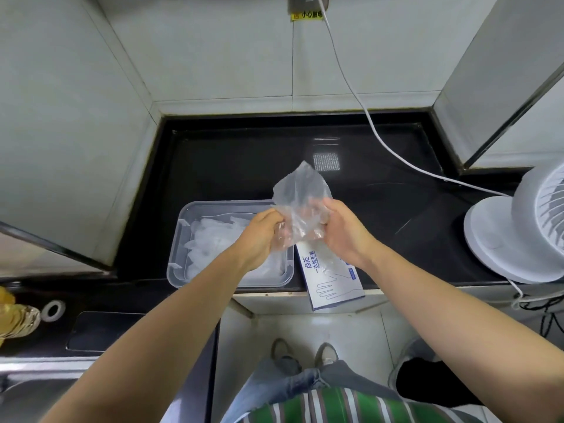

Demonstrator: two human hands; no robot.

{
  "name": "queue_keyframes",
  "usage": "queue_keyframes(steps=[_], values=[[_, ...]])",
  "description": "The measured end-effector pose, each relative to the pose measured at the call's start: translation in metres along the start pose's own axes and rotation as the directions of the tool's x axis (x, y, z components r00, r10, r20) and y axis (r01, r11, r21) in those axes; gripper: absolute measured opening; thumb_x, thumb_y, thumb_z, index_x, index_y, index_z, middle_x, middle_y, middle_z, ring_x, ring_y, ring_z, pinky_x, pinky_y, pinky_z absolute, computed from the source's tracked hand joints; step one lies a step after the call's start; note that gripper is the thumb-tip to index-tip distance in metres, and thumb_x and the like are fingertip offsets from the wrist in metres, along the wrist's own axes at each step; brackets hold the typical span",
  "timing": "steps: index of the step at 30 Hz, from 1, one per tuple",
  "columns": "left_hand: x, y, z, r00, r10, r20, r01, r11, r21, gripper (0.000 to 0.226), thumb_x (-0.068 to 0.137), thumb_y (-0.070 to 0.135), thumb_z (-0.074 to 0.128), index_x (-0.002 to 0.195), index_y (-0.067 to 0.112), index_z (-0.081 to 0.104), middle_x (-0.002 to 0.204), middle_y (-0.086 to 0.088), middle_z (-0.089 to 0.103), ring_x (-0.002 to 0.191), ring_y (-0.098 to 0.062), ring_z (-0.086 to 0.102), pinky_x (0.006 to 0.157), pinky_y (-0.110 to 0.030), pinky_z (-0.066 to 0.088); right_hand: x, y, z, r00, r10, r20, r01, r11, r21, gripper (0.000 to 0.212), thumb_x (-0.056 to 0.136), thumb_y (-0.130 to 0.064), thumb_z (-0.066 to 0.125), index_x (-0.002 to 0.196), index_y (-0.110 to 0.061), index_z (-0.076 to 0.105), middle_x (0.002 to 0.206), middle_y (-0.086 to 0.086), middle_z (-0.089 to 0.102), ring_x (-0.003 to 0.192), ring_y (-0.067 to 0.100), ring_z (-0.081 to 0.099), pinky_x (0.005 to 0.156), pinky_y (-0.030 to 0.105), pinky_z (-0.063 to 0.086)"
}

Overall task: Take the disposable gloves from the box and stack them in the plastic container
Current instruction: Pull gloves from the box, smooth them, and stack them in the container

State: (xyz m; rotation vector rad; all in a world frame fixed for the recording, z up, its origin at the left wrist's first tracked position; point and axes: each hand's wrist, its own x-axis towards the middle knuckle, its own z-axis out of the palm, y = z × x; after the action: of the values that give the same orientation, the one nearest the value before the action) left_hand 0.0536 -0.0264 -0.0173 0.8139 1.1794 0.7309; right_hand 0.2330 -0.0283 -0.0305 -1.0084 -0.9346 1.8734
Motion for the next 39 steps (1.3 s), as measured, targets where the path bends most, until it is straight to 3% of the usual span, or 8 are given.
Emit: queue_keyframes(steps=[5, 9, 13, 17, 23, 29, 35, 39], values=[[-0.001, -0.004, -0.031, 0.977, 0.085, -0.197, -0.001, 0.919, 0.393, 0.030, 0.104, 0.023, 0.038, 0.086, 0.014, 0.060, 0.067, -0.006, 0.042, 0.058, -0.015, 0.037, 0.049, -0.024, 0.033, 0.014, 0.000, 0.009, 0.988, -0.029, -0.154, 0.024, 0.999, -0.031, 0.013, 0.098, -0.019, 0.059, 0.093, -0.007, 0.065, 0.083, 0.002, 0.070, 0.079, 0.014, 0.066, 0.080, 0.028, 0.051], [-0.005, 0.004, -0.057, 0.990, -0.062, -0.129, 0.058, 0.998, -0.038, 0.057, 0.097, 0.059, 0.039, 0.103, 0.008, 0.064, 0.084, -0.007, 0.064, 0.081, -0.016, 0.061, 0.073, -0.022, 0.047, 0.024, 0.007, 0.021, 0.966, -0.064, -0.250, 0.031, 0.990, -0.136, 0.008, 0.097, -0.016, 0.060, 0.092, -0.015, 0.066, 0.080, -0.002, 0.068, 0.073, 0.008, 0.064, 0.069, 0.025, 0.051], [-0.005, -0.002, -0.079, 0.989, -0.130, 0.067, 0.138, 0.982, -0.132, 0.046, 0.093, 0.039, 0.059, 0.126, 0.008, 0.062, 0.123, -0.011, 0.065, 0.117, -0.025, 0.060, 0.104, -0.037, 0.045, 0.031, 0.011, 0.047, 0.965, -0.107, -0.238, 0.066, 0.982, -0.175, 0.015, 0.100, -0.010, 0.054, 0.108, -0.005, 0.066, 0.088, 0.001, 0.071, 0.079, 0.009, 0.068, 0.066, 0.023, 0.055], [-0.005, 0.006, -0.084, 0.980, 0.003, -0.198, -0.033, 0.989, -0.146, 0.014, 0.094, 0.017, 0.061, 0.087, 0.009, 0.069, 0.085, -0.007, 0.067, 0.084, -0.016, 0.064, 0.083, -0.029, 0.049, 0.038, 0.008, 0.065, 0.953, -0.183, -0.242, 0.122, 0.961, -0.248, 0.018, 0.101, -0.008, 0.051, 0.109, -0.013, 0.067, 0.089, 0.006, 0.071, 0.060, 0.005, 0.061, 0.050, 0.018, 0.047], [-0.007, 0.005, -0.119, 0.982, -0.187, -0.030, 0.185, 0.981, -0.051, 0.060, 0.083, 0.059, 0.064, 0.128, 0.019, 0.063, 0.123, -0.004, 0.068, 0.116, -0.022, 0.063, 0.102, -0.039, 0.047, 0.053, 0.023, 0.080, 0.944, -0.213, -0.252, 0.080, 0.888, -0.452, 0.022, 0.103, -0.015, 0.049, 0.112, -0.017, 0.069, 0.100, 0.006, 0.067, 0.061, 0.003, 0.056, 0.040, 0.018, 0.038], [0.000, -0.004, -0.129, 0.900, -0.074, -0.429, 0.032, 0.994, -0.104, 0.021, 0.088, 0.031, 0.071, 0.101, 0.014, 0.073, 0.094, -0.004, 0.072, 0.095, -0.024, 0.067, 0.078, -0.034, 0.056, 0.061, 0.038, 0.085, 0.945, -0.127, -0.302, -0.078, 0.810, -0.581, 0.025, 0.103, -0.020, 0.046, 0.107, -0.011, 0.068, 0.088, 0.004, 0.061, 0.077, 0.012, 0.063, 0.058, 0.041, 0.058], [-0.004, -0.007, -0.132, 0.958, -0.274, -0.091, 0.264, 0.959, -0.106, 0.045, 0.083, 0.037, 0.073, 0.119, 0.011, 0.066, 0.114, -0.010, 0.071, 0.101, -0.022, 0.070, 0.090, -0.033, 0.053, 0.065, 0.046, 0.096, 0.931, -0.141, -0.336, -0.088, 0.809, -0.581, 0.030, 0.107, -0.019, 0.034, 0.105, -0.001, 0.059, 0.069, 0.008, 0.048, 0.050, 0.011, 0.046, 0.034, 0.019, 0.034], [0.007, -0.013, -0.134, 0.945, -0.150, -0.291, 0.100, 0.979, -0.178, 0.032, 0.088, 0.022, 0.071, 0.116, 0.007, 0.067, 0.093, -0.009, 0.072, 0.077, -0.019, 0.071, 0.086, -0.034, 0.054, 0.066, 0.051, 0.099, 0.947, -0.064, -0.315, -0.134, 0.812, -0.568, 0.025, 0.107, -0.015, 0.030, 0.116, -0.011, 0.053, 0.068, 0.003, 0.049, 0.050, 0.010, 0.052, 0.042, 0.026, 0.047]])
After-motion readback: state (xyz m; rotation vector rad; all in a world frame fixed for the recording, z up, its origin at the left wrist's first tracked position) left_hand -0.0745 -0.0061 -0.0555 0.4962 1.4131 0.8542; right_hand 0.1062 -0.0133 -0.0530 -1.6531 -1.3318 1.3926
